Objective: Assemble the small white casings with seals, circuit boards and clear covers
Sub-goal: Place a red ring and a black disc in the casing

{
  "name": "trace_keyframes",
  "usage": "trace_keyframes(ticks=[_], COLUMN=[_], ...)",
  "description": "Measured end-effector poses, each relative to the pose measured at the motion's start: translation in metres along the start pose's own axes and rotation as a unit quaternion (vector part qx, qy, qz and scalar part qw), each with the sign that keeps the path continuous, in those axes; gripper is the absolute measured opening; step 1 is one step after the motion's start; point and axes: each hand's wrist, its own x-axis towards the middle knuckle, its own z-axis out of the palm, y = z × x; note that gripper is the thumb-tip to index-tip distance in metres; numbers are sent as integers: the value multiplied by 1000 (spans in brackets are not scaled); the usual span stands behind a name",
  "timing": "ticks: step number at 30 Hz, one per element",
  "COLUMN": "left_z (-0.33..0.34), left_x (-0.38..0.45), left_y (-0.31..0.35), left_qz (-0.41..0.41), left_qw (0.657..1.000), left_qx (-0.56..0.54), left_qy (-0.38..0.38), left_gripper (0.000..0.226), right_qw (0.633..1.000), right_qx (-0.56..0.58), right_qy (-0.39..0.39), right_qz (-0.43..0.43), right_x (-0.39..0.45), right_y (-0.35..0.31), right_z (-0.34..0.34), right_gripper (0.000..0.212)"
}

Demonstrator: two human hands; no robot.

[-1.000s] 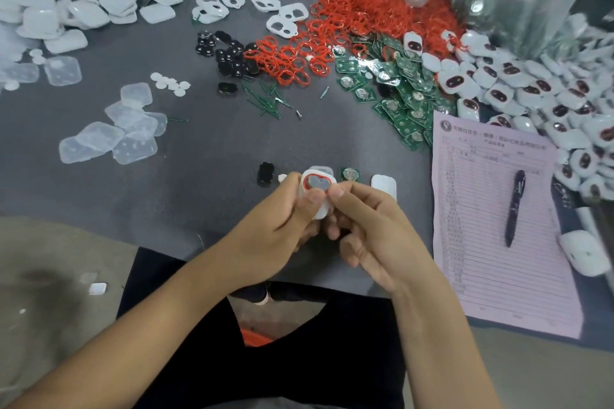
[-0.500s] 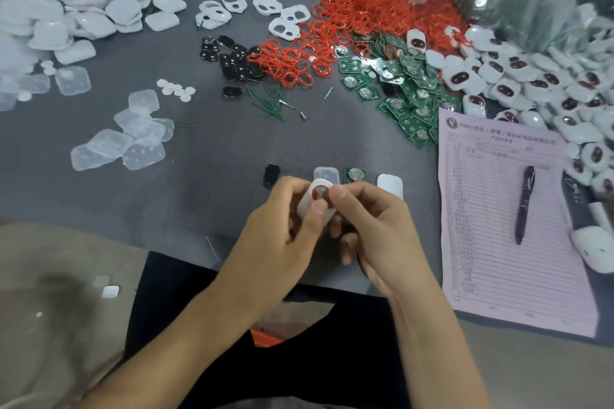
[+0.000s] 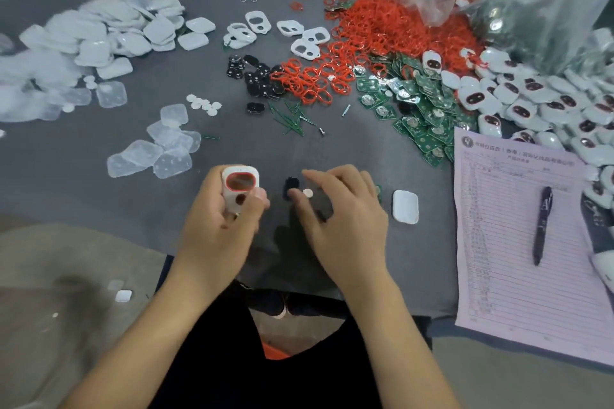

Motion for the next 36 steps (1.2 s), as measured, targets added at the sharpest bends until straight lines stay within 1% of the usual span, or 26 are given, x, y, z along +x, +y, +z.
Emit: trace_keyframes(ticks=[1, 3, 5, 7, 9, 10, 12, 14, 15, 17, 19, 20, 23, 24, 25, 26, 27, 29, 30, 32, 34, 36], left_z=[-4, -8, -9, -8, -8, -8, -6, -5, -4, -1, 6, 12, 31, 37, 42, 46, 50, 54, 55, 56, 55, 53], left_x=[4, 8, 10, 10, 11, 12, 14, 16, 16, 14, 13, 14, 18, 18, 19, 20, 21, 27, 30, 33, 31, 30], left_y=[-3, -6, -9, -11, -11, -11, -10, -8, -8, -9, -10, -10, 0, 3, 6, 8, 10, 13, 14, 12, 6, 2], left_qz=[-5, -7, -9, -13, -13, -20, -46, -59, -57, -45, -46, -53, -104, -113, -116, -113, -112, -118, -120, -93, -26, 29], left_qw=[1000, 1000, 998, 997, 996, 994, 989, 983, 981, 981, 980, 977, 960, 954, 949, 944, 941, 935, 935, 950, 965, 967], left_qx=[-6, -26, -56, -65, -79, -93, -132, -161, -168, -168, -175, -186, -228, -239, -252, -268, -284, -301, -297, -238, -139, -78], left_qy=[-1, -9, -17, -32, -48, -53, -57, -69, -78, -87, -87, -89, -121, -138, -150, -153, -150, -147, -151, -179, -221, -240], left_gripper=[17, 14, 18, 16, 8, 10, 22, 28, 26, 20, 20, 24, 36, 40, 44, 43, 38, 24, 22, 24, 26, 26], right_qw=[1000, 998, 995, 994, 996, 996, 999, 997, 988, 942, 892, 876, 837, 819, 799, 781, 768, 761, 758, 743, 724, 725], right_qx=[-26, -60, -91, -98, -86, -75, -32, 70, 151, 318, 425, 454, 510, 533, 555, 574, 585, 590, 592, 608, 633, 638], right_qy=[-9, -24, -40, -41, -32, -31, -32, -24, -17, 20, 59, 66, 44, 27, 12, -1, -11, -19, -20, -21, -25, -31], right_qz=[-3, -10, -9, -3, -14, -20, -23, 1, 33, 108, 142, 148, 193, 213, 231, 246, 259, 270, 272, 279, 273, 258], right_x=[3, 8, 10, 10, 10, 10, 11, 11, 11, 10, 7, 5, 1, 0, -1, -1, -1, 1, 1, 2, 4, 4], right_y=[-2, -6, -6, -3, -2, -2, -1, 2, 3, 3, 7, 10, 21, 23, 25, 26, 27, 28, 28, 27, 27, 27], right_z=[4, 11, 15, 16, 16, 16, 14, 11, 8, 3, -3, -5, -12, -15, -18, -20, -22, -22, -22, -22, -23, -24], right_gripper=[31, 41, 43, 38, 29, 25, 15, 8, 11, 19, 17, 14, 10, 7, 10, 17, 23, 25, 23, 19, 17, 13])
